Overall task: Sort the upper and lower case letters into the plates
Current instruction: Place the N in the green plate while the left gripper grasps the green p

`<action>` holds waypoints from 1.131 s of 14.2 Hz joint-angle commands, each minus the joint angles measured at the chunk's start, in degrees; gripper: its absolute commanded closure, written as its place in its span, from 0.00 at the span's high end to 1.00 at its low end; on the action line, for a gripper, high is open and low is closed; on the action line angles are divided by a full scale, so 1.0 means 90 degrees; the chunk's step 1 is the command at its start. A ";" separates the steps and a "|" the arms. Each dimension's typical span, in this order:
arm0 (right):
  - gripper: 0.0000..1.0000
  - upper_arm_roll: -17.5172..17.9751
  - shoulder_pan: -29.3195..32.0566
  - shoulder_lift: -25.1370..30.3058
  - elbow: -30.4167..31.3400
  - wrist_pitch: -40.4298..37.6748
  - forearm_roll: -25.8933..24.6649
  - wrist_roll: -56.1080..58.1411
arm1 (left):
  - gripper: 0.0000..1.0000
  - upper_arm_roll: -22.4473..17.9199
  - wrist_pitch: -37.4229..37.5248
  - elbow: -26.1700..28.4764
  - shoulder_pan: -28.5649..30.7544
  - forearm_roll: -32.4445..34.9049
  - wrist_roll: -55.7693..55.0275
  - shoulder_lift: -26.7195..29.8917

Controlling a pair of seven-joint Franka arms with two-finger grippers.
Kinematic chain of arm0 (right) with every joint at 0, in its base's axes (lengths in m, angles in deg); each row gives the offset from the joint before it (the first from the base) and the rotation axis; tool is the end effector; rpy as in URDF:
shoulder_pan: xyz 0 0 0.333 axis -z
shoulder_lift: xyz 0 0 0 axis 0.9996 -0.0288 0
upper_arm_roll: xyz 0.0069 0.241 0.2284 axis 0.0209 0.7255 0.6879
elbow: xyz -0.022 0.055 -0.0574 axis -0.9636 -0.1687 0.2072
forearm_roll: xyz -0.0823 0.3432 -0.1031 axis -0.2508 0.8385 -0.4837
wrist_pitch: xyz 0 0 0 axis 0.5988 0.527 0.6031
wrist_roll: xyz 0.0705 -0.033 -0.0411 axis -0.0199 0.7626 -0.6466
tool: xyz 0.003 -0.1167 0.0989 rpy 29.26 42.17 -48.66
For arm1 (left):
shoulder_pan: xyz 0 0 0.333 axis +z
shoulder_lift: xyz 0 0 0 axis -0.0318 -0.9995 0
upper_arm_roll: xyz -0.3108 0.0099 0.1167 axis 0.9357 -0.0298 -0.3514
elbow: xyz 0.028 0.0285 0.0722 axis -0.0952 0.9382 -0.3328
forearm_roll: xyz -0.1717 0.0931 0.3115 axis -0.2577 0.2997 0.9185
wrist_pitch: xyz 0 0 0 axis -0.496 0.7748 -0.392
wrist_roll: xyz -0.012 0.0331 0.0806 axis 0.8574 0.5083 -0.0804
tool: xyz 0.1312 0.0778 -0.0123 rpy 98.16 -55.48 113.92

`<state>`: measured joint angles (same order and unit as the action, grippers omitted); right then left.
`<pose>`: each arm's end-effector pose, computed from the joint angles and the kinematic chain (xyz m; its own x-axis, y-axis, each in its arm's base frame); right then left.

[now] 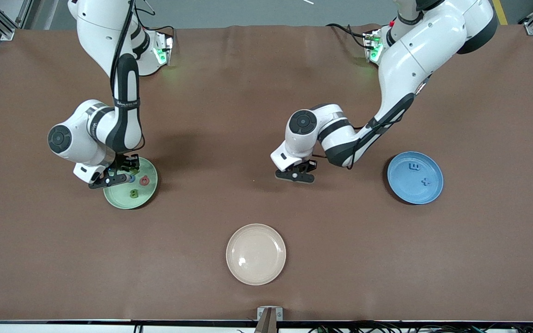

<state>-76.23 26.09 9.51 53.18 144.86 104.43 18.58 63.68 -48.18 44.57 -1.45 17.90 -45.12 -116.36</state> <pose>0.5004 0.0416 0.1849 0.9682 0.2154 -0.1275 0.2059 -0.9750 -0.0835 0.5061 -0.4109 0.1808 0.9848 -0.1710 0.0305 -0.1704 -0.9852 -0.0203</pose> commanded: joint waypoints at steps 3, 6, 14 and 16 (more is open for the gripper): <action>0.18 0.0113 0.0073 0.0100 0.0102 0.0100 0.0177 0.0057 | 0.04 0.1358 0.1314 0.0123 0.1482 -0.0086 0.0637 0.0302; 1.00 0.0181 0.0053 0.0100 0.0093 0.0090 0.0177 0.0038 | 0.06 0.2345 0.2206 0.0355 0.2887 -0.0066 0.1390 0.0302; 1.00 -0.0168 0.0024 0.0208 -0.0267 -0.0171 0.0167 -0.0205 | 0.07 0.3647 0.1896 0.2231 0.6348 0.1368 0.2612 0.0254; 1.00 -0.0685 -0.0005 0.0179 -0.0725 -0.1067 0.0109 -0.0411 | 0.07 0.3599 0.1535 0.2446 0.6748 0.1574 0.2876 0.0195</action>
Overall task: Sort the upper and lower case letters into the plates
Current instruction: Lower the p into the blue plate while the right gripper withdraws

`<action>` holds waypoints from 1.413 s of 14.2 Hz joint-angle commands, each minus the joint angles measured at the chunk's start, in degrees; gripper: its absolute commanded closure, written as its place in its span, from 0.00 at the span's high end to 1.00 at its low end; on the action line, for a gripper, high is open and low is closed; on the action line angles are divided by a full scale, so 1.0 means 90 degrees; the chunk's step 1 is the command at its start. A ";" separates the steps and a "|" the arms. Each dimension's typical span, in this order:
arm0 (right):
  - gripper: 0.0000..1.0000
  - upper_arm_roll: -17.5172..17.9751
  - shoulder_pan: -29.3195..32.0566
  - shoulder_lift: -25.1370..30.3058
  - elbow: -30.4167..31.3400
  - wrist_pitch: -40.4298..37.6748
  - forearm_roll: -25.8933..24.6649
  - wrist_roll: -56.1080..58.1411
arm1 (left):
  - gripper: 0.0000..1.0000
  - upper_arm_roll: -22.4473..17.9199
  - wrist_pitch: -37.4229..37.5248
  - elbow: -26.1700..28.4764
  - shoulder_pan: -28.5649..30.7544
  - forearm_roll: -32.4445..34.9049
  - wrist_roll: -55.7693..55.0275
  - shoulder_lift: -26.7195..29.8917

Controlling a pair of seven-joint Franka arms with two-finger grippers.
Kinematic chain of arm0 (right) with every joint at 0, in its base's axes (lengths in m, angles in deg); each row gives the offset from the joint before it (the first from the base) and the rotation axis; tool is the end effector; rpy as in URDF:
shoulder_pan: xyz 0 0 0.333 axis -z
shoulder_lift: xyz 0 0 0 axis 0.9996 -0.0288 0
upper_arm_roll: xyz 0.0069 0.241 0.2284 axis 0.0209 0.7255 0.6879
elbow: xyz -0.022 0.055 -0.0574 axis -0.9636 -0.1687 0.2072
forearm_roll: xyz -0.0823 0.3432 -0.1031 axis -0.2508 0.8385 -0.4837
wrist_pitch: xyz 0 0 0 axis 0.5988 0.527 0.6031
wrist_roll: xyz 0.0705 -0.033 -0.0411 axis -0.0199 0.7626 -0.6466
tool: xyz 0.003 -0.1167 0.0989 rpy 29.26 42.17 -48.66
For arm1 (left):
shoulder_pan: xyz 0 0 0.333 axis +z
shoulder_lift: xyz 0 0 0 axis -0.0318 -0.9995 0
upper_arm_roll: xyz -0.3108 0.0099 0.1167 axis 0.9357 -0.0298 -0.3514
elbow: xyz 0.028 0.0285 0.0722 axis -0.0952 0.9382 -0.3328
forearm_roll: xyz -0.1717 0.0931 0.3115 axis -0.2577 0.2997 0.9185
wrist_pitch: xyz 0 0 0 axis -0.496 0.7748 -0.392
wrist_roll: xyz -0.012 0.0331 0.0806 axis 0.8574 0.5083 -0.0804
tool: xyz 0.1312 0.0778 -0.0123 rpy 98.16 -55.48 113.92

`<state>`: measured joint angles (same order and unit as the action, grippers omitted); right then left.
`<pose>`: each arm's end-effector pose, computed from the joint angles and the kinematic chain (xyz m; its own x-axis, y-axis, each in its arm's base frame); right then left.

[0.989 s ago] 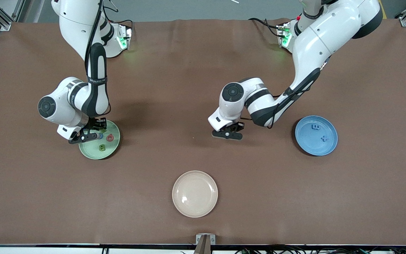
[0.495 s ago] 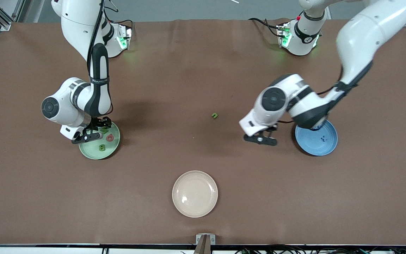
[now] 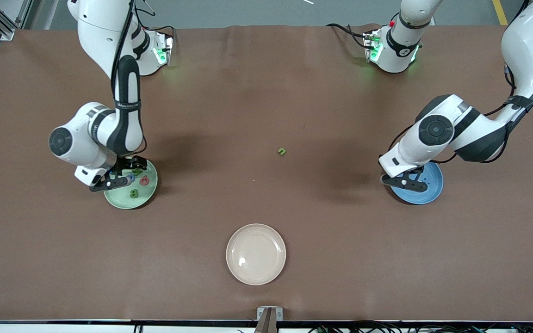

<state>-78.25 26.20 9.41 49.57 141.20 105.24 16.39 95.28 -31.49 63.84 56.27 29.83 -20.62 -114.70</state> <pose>0.5200 0.0447 0.2065 0.9791 0.1753 -0.1035 0.1638 -0.9803 -0.1108 0.5348 -0.0908 0.2500 0.9545 -0.2855 -0.0862 -0.2933 -0.9510 -0.0978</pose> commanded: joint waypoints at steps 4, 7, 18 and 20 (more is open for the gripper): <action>1.00 -0.0990 0.0040 0.0151 -0.0893 -0.1252 -0.0020 -0.0178 | 0.08 -0.0459 -0.0906 0.0461 0.0473 0.0472 0.0525 -0.0019; 1.00 -0.1223 0.0050 0.0151 -0.1166 -0.1649 -0.0040 -0.0431 | 0.08 -0.0889 -0.1482 0.0608 0.0464 0.0707 0.0554 -0.0058; 1.00 0.0510 0.2810 0.0190 -0.4786 -0.4287 -0.1639 -0.2558 | 0.16 -0.1310 -0.1796 0.0608 0.0395 0.0727 0.0613 -0.0194; 1.00 0.1077 0.3163 0.0258 -0.5150 -0.4357 -0.2040 -0.3009 | 0.17 -0.1339 -0.1796 0.0608 0.0395 0.0727 0.0613 -0.0214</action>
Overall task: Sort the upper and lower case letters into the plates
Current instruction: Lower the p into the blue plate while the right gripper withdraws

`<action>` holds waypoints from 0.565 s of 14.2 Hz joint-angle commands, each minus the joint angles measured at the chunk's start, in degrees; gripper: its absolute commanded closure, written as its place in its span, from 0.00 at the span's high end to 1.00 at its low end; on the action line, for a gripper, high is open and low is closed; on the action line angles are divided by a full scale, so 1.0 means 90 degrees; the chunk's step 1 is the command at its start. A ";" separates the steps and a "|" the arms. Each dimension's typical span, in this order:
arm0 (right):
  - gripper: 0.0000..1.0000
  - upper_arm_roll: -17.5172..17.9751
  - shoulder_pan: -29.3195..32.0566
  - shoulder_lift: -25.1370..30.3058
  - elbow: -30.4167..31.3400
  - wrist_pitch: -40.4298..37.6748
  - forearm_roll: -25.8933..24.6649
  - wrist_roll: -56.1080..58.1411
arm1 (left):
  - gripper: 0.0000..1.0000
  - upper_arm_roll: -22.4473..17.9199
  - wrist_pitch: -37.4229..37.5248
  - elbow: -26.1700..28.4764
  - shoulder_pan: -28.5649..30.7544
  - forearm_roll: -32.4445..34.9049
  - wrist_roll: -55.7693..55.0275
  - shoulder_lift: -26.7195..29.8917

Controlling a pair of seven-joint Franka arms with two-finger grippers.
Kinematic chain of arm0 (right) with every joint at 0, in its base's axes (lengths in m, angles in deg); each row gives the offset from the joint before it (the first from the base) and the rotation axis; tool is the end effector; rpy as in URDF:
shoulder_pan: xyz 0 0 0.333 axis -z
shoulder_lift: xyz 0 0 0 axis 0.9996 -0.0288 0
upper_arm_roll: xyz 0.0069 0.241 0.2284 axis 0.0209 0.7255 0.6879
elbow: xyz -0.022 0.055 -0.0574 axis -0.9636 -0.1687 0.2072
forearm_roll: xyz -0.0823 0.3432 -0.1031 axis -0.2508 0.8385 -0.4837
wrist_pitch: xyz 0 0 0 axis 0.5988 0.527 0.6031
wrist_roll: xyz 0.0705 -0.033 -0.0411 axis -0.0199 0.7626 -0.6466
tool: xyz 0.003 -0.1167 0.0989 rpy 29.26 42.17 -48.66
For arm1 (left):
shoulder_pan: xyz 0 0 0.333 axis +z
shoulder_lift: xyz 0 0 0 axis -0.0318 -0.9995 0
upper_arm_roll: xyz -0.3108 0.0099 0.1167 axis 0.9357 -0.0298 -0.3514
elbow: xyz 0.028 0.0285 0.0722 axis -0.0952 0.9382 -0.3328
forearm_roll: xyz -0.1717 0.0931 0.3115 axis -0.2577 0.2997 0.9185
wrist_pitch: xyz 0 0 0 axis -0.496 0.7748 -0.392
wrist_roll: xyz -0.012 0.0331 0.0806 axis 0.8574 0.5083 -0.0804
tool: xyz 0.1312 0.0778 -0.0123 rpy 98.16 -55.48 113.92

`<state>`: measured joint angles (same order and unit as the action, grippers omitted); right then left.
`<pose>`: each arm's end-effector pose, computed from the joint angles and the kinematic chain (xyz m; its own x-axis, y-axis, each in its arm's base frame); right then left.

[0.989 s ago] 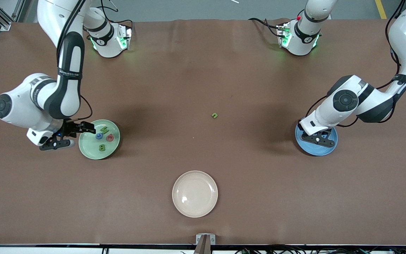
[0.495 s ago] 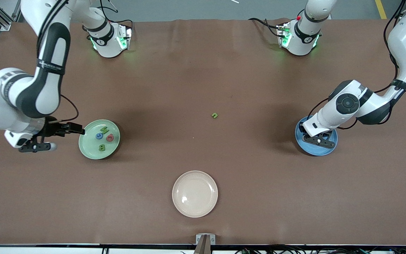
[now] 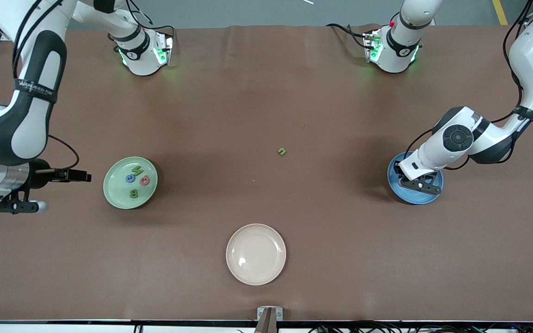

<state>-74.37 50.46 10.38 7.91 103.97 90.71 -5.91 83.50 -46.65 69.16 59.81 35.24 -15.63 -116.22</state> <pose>0.6282 -0.0138 0.4021 0.9738 -0.0407 -0.2238 -0.0697 -0.9899 -0.1232 0.5266 -0.0183 0.1695 0.9541 -0.2966 -0.0418 -0.2979 -0.9540 -0.0322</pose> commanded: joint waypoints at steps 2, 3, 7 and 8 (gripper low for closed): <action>1.00 0.1387 0.0897 0.0422 -0.0581 -0.0123 -0.0844 -0.0892 | 0.22 -0.0030 -0.0111 0.0018 0.0002 0.0116 0.0058 -0.0026; 1.00 0.1855 0.1142 0.0588 -0.0649 -0.0055 -0.1195 -0.1068 | 0.27 -0.0030 -0.0102 0.0018 0.0002 0.0116 0.0068 0.0013; 1.00 0.4813 0.2869 0.1389 -0.0572 0.0268 -0.3108 -0.2297 | 1.00 0.0301 -0.0024 -0.0001 0.0080 0.0038 0.0039 0.0121; 1.00 0.5273 0.3172 0.1497 -0.0523 0.0230 -0.3364 -0.2454 | 1.00 0.0456 0.0092 -0.0001 0.0100 0.0000 -0.0039 0.0121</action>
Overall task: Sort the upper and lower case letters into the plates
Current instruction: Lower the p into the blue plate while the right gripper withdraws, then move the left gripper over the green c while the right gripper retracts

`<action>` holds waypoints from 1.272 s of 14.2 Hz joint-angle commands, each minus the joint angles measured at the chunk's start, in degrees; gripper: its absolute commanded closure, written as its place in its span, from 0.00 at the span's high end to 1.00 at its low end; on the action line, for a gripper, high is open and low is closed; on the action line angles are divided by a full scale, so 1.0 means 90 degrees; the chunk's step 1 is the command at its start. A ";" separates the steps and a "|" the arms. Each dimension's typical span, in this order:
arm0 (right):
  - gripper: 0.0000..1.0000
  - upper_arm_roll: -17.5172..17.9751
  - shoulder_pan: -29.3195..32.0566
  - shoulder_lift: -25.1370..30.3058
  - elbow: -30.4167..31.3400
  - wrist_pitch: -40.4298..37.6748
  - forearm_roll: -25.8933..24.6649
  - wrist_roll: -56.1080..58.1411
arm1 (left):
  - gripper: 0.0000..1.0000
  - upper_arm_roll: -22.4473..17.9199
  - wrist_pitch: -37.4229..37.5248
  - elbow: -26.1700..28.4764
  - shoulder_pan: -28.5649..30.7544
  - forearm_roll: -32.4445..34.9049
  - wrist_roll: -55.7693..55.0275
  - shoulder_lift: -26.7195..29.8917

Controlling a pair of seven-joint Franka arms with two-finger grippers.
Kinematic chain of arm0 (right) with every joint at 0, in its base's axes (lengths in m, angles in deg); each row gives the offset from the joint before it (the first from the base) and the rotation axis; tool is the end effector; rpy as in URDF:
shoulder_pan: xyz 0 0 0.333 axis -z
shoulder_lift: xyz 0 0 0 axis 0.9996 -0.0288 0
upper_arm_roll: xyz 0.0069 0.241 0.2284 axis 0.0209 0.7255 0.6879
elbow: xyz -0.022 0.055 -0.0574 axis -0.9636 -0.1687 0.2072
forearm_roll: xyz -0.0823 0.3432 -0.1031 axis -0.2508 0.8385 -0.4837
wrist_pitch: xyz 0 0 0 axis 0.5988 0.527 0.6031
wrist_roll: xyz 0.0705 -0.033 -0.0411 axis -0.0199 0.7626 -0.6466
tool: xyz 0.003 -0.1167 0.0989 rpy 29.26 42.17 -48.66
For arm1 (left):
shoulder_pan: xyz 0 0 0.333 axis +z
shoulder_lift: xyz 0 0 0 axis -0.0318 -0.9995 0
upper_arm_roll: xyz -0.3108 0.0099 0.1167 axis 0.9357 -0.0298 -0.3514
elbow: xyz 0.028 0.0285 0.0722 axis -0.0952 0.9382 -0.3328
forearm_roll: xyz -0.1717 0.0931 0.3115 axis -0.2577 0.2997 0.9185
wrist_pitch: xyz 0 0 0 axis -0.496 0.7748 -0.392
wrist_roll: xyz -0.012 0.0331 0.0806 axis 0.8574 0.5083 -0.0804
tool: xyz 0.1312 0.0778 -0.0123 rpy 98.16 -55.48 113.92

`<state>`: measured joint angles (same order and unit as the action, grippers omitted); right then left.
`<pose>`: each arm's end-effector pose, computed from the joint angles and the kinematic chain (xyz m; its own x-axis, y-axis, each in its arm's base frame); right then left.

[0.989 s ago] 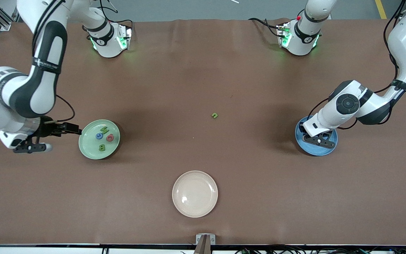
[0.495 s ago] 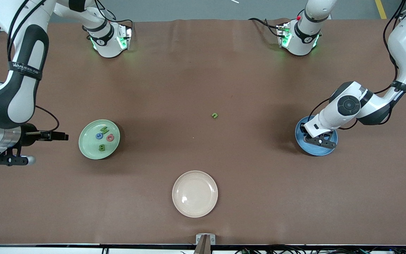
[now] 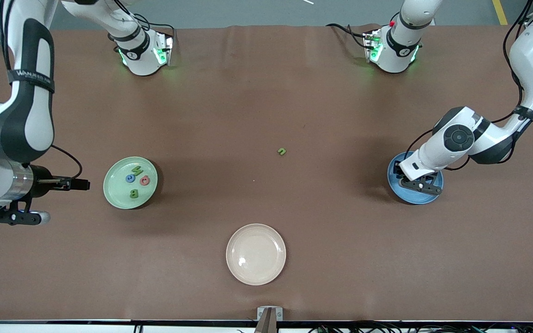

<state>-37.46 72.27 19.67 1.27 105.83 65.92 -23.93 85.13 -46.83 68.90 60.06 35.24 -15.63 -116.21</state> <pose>0.6403 0.0109 0.4397 0.9759 -0.0775 -0.2039 -0.0764 -0.9970 0.0132 0.5313 -0.0273 0.1804 0.9511 -0.3085 -0.0157 -0.3089 -0.9507 -0.0272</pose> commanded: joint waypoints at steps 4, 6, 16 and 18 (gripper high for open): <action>1.00 0.1819 0.1336 0.1147 0.1014 0.0130 -0.0826 -0.0464 | 1.00 0.1154 0.0727 -0.0110 0.0043 -0.0654 -0.0847 0.0101; 1.00 0.2122 0.1580 0.1567 0.1492 0.0275 -0.0992 -0.0464 | 1.00 0.1467 0.0845 -0.0217 -0.0093 -0.1111 -0.1569 0.0100; 1.00 0.2446 0.1816 0.2477 0.2393 0.0403 -0.1042 -0.0483 | 1.00 0.0847 0.1910 -0.2071 -0.3791 -0.2206 -0.6004 0.0003; 1.00 0.2446 0.1825 0.2477 0.2344 0.0374 -0.1042 -0.0435 | 1.00 0.0231 0.1881 -0.2491 -0.4787 -0.2374 -0.6919 -0.0007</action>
<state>-16.90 87.27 40.27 20.80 108.89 57.61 -27.37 91.95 -30.77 50.90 24.02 15.81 -72.59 -116.08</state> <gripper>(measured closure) 0.000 0.000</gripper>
